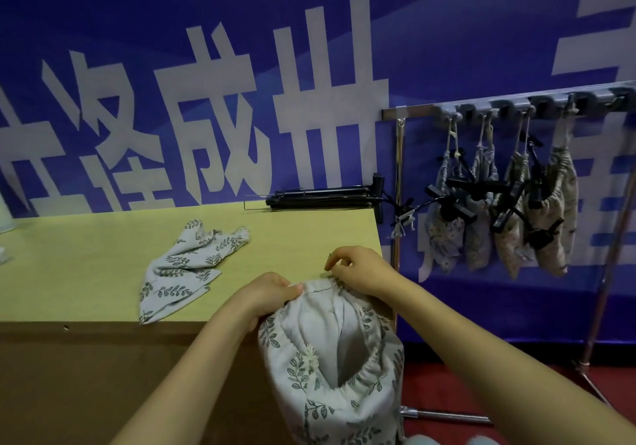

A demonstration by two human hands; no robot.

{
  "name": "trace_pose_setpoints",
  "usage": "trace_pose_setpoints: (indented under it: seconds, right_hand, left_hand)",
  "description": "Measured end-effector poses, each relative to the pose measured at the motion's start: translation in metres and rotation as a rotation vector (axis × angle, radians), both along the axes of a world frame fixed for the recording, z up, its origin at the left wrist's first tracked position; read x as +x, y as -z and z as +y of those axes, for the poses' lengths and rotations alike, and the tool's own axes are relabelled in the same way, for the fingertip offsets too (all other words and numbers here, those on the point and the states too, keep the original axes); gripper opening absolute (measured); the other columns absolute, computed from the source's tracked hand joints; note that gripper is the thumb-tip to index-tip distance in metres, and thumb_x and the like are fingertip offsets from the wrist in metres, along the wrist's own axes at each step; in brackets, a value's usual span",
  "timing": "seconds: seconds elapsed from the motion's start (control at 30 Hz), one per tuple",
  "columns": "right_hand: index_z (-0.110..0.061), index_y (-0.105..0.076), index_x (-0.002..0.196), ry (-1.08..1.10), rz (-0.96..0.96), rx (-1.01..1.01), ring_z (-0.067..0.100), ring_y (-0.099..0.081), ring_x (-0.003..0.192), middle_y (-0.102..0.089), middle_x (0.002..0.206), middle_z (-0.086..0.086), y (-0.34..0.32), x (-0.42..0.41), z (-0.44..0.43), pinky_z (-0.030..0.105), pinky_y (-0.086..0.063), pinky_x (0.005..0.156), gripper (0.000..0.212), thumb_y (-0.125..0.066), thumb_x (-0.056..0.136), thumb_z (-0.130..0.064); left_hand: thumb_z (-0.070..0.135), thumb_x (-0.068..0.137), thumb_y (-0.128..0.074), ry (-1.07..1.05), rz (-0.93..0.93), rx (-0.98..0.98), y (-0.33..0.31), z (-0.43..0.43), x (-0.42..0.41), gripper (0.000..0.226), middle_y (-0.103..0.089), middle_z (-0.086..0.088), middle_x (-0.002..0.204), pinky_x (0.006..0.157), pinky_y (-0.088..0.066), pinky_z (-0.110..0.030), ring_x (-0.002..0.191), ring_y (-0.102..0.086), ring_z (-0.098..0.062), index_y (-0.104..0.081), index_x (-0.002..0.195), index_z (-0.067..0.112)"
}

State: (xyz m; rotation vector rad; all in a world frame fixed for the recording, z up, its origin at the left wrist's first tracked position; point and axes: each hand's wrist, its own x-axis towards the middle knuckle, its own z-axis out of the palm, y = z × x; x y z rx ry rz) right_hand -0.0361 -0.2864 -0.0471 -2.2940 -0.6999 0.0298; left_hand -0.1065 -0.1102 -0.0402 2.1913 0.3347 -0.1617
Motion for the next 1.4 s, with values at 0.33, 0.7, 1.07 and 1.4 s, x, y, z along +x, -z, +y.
trace_pose_setpoints:
  seconds: [0.33,0.7,1.07,1.4]
  right_hand:
    - [-0.021,-0.071,0.091,-0.087,-0.131,-0.115,0.013,-0.056,0.089,-0.061,0.094,-0.005,0.008,0.005,0.005,0.038,-0.053,0.085,0.010,-0.062,0.087,-0.018]
    - [-0.020,-0.059,0.094,-0.259,-0.232,0.232,-0.001,-0.050,0.074,-0.054,0.083,-0.016,-0.014,-0.031,-0.006,0.014,-0.040,0.068,0.003,-0.056,0.094,-0.019]
    - [-0.012,-0.069,0.093,-0.373,-0.484,-0.155,0.010,-0.047,0.090,-0.058,0.094,-0.002,-0.028,-0.051,-0.024,0.023,-0.037,0.080,0.015,-0.067,0.085,-0.025]
    - [-0.013,-0.073,0.100,-0.384,-0.338,-0.073,0.013,-0.053,0.091,-0.060,0.093,-0.001,-0.008,-0.039,-0.026,0.028,-0.044,0.084,0.018,-0.062,0.089,-0.023]
  left_hand:
    - [0.030,0.092,-0.056,-0.006,0.020,0.004,0.000,-0.001,0.003,0.036,-0.069,-0.014,0.081,0.070,-0.050,-0.030,0.071,-0.064,-0.024,-0.068,0.092,-0.004]
    - [0.029,0.095,-0.051,0.030,-0.062,-0.173,-0.005,-0.010,-0.004,0.033,-0.071,-0.014,0.081,0.070,-0.051,-0.033,0.073,-0.066,-0.025,-0.068,0.088,0.002]
    - [0.028,0.095,-0.050,0.094,-0.370,-0.226,-0.027,-0.040,-0.009,0.030,-0.053,-0.010,0.066,0.061,-0.041,-0.029,0.064,-0.048,-0.019,-0.058,0.075,0.007]
    - [0.032,0.093,-0.053,0.082,-0.363,-0.209,-0.020,-0.035,-0.004,0.030,-0.048,-0.010,0.062,0.057,-0.036,-0.029,0.059,-0.042,-0.019,-0.055,0.076,0.007]
